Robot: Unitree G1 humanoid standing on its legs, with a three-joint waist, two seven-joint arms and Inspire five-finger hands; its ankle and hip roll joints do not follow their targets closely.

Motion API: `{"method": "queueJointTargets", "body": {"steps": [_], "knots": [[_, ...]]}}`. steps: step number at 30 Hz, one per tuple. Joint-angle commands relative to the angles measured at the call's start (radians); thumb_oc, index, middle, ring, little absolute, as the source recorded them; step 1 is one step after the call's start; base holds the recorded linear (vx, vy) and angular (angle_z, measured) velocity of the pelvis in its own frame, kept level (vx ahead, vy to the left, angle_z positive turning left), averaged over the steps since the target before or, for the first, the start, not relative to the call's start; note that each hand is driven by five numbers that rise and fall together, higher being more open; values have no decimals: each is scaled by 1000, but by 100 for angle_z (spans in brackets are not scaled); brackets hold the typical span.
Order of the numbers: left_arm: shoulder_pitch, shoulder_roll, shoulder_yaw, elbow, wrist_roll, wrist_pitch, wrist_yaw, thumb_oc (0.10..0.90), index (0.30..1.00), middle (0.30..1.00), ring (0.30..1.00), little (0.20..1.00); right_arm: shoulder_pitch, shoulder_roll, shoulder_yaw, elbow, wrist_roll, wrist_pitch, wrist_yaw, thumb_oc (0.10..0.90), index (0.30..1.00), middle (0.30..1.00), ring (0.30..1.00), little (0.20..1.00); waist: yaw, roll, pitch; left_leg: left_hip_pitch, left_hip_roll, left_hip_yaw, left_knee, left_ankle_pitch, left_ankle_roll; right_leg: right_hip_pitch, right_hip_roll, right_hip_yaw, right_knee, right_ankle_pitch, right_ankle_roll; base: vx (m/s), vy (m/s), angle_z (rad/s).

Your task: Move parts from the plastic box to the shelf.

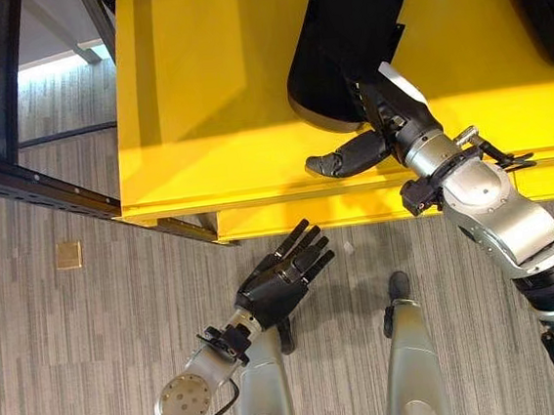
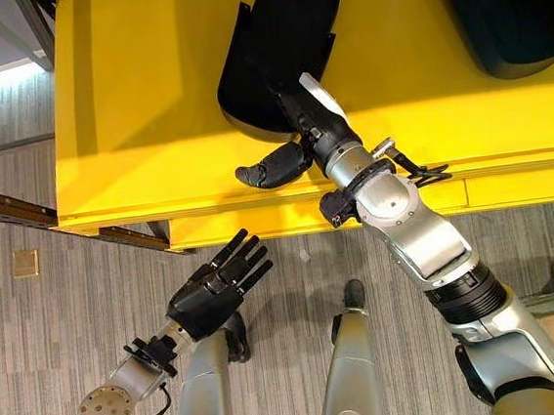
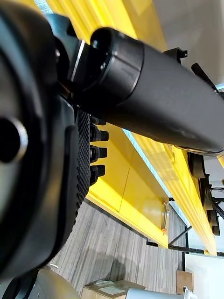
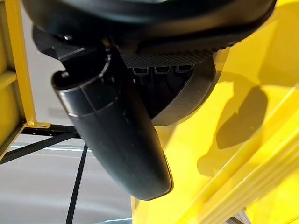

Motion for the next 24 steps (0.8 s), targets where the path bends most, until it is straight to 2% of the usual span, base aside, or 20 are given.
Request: {"method": "queueJointTargets", "body": {"steps": [1, 7, 12, 14, 17, 20, 24], "knots": [[3, -4, -25, -145, -41, -29, -68, 900, 1000, 1000, 1000, 1000, -115, 5, -28, -12, -54, -63, -29, 900, 1000, 1000, 1000, 1000, 22, 12, -13, 50, -56, 41, -85, 0, 72, 64, 80, -53, 176, -222, -122, 0, 0, 0], [-13, -10, -43, -143, -50, -52, -47, 900, 1000, 1000, 1000, 1000, -128, 6, -27, 11, -250, -83, -69, 900, 1000, 1000, 1000, 1000, 13, 15, -13, 51, -57, 44, -87, -1, 71, 59, 80, -47, 174, -218, -120, 2, 6, 0], [-17, -17, -50, -149, -60, -68, -31, 900, 1000, 1000, 1000, 1000, -135, -16, -39, 12, -401, -41, -117, 900, 1000, 1000, 1000, 1000, 6, 19, -13, 55, -58, 49, -91, -2, 72, 56, 79, -43, 173, -218, -120, 9, 26, -2], [-18, -18, -49, -147, -60, -70, -30, 900, 1000, 1000, 1000, 1000, -135, -25, -46, 19, -411, -22, -135, 900, 1000, 1000, 1000, 1000, 4, 19, -13, 55, -58, 50, -91, -3, 72, 57, 79, -42, 171, -217, -119, 0, 0, 0], [-13, -18, -49, -150, -63, -78, -33, 900, 1000, 1000, 1000, 1000, -123, -45, -75, 47, -413, 80, -201, 900, 1000, 1000, 1000, 1000, -2, 19, -13, 55, -59, 52, -94, -4, 70, 55, 78, -41, 167, -218, -120, 0, 0, 0], [-7, -17, -45, -150, -62, -75, -33, 900, 1000, 1000, 1000, 1000, -114, -56, -96, 91, -389, 61, -242, 900, 1000, 1000, 1000, 1000, -4, 18, -13, 54, -59, 53, -93, -6, 69, 56, 78, -41, 163, -217, -120, 0, 0, 0], [-3, -13, -41, -152, -65, -68, -41, 900, 1000, 1000, 1000, 1000, -119, -72, -120, 126, -365, 27, -224, 900, 1000, 1000, 1000, 1000, -3, 22, -13, 57, -60, 51, -94, -9, 67, 57, 77, -41, 161, -219, -119, 0, 0, 0]]}}
